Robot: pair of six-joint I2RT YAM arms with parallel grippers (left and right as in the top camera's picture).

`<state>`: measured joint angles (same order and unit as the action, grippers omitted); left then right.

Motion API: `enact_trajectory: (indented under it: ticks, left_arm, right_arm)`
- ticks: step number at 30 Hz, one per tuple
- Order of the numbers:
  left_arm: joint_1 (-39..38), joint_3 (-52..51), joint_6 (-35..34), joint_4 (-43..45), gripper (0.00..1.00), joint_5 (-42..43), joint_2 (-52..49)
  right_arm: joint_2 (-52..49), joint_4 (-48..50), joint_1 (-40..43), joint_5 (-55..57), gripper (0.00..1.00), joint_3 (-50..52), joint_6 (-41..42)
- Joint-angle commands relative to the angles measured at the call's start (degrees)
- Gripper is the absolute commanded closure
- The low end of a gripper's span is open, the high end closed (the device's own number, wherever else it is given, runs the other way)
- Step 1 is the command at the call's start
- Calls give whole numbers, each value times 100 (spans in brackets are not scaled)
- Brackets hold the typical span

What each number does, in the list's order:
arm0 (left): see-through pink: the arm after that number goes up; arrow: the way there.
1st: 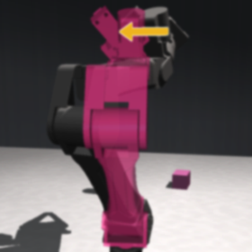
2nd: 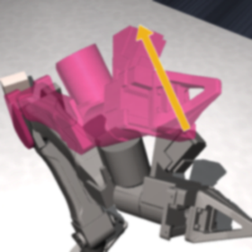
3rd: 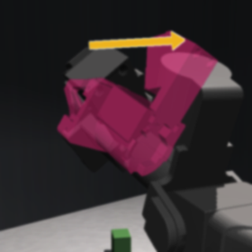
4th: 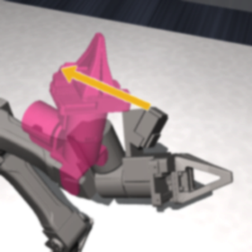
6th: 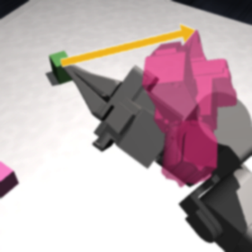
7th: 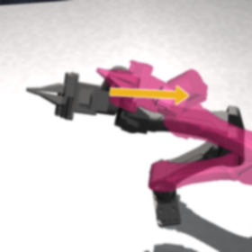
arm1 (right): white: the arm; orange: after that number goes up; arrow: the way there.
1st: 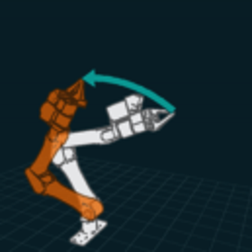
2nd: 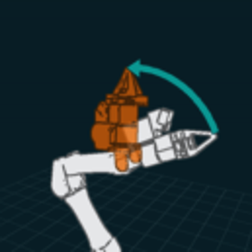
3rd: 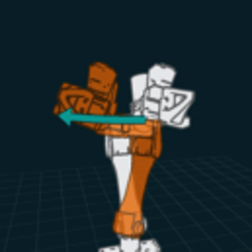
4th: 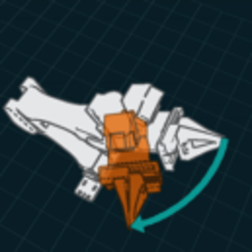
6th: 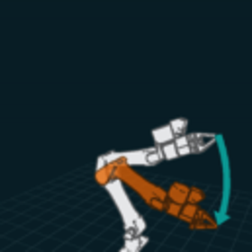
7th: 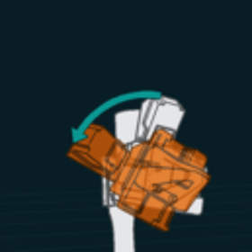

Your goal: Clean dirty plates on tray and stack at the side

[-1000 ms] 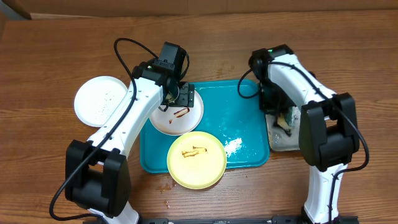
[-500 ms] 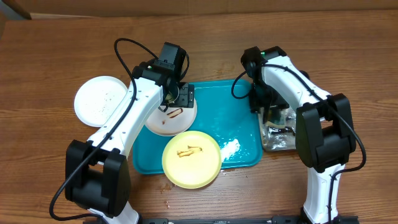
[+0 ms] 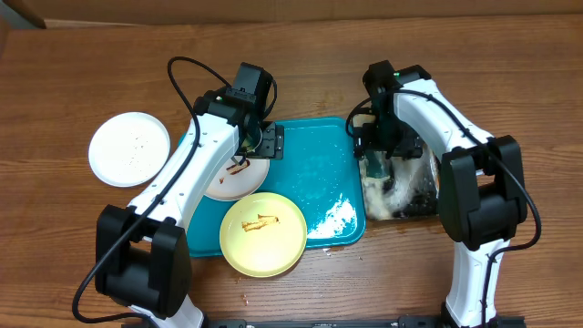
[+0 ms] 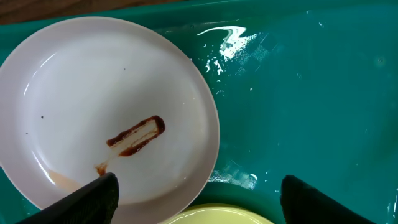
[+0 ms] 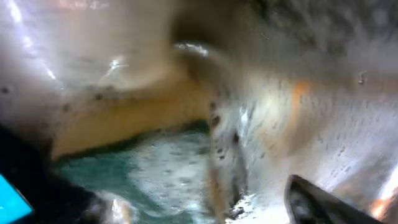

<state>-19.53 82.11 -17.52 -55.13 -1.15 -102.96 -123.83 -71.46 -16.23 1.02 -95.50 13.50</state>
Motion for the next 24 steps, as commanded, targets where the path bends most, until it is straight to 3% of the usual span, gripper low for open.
enact_trajectory:
  ticks: [1,5,9,11,14,17,24]
  left_arm:
    - [-44,55,122,-13,17,-70,96]
    - [-44,55,122,-15,17,-72,96]
    - [-44,55,122,-15,17,-72,96]
    - [-44,55,125,-26,17,-72,96]
    - [-44,55,125,-52,17,-74,96]
    - [-44,55,125,-59,17,-74,96]
    - [-44,55,125,-55,16,-74,96]
  right_arm:
    - [-17,33,31,-118,16,24,-9]
    - [-17,33,57,-118,20,24,-7]
    - [-17,33,116,-118,15,24,-7]
    - [-17,33,168,-118,23,24,-4]
    - [-17,31,295,-136,26,24,-7]
    - [-17,-15,496,-227,42,24,-7]
    - [-17,-146,859,-221,44,24,-52]
